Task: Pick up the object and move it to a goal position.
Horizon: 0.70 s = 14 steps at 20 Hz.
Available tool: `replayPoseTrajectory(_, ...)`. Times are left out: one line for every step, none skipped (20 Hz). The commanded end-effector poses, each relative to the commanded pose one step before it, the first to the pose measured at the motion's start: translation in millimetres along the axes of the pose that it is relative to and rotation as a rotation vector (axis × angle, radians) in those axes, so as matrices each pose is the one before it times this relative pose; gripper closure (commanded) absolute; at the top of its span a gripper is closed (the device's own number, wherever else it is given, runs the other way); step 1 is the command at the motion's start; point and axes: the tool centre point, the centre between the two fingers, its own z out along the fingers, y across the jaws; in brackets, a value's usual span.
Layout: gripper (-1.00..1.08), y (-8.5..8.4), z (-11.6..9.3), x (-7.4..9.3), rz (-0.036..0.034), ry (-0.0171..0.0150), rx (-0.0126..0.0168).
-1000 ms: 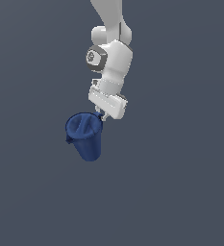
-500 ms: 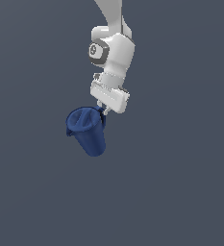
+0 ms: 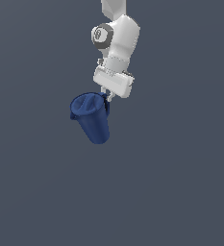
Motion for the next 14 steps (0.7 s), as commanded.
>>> replayPoseTrajectory(1.08,4.75,-17.33,-3.59,0.00081,0.00110,0.00281)
replayPoseTrajectory(1.08,2.02,-6.17,-1.62,0.00015,-0.00063,0.00024)
replayPoseTrajectory(1.08,1.82,-5.97,-1.58,0.00000,0.00000,0.00000)
replayPoseTrajectory(1.08,1.75,-5.52,-1.40,0.00014,-0.00043,0.00018)
replayPoseTrajectory(1.08,1.58,-5.27,-1.37,0.00000,0.00000,0.00000)
replayPoseTrajectory(1.08,1.53,-4.84,-1.20,0.00015,-0.00042,0.00019)
replayPoseTrajectory(1.08,1.35,-4.60,-1.17,0.00000,0.00000,0.00000)
replayPoseTrajectory(1.08,1.22,-4.27,-1.05,0.00000,0.00000,0.00000)
replayPoseTrajectory(1.08,1.10,-3.94,-0.93,0.00000,0.00000,0.00000)
replayPoseTrajectory(1.08,1.00,-3.63,-0.83,0.00000,0.00000,0.00000)
replayPoseTrajectory(1.08,1.05,-3.42,-0.62,0.00039,0.00029,-0.00001)
replayPoseTrajectory(1.08,0.81,-3.00,-0.67,0.00000,0.00000,0.00000)
replayPoseTrajectory(1.08,0.72,-2.68,-0.59,0.00000,0.00000,0.00000)
replayPoseTrajectory(1.08,0.69,-2.47,-0.48,0.00018,0.00044,-0.00013)
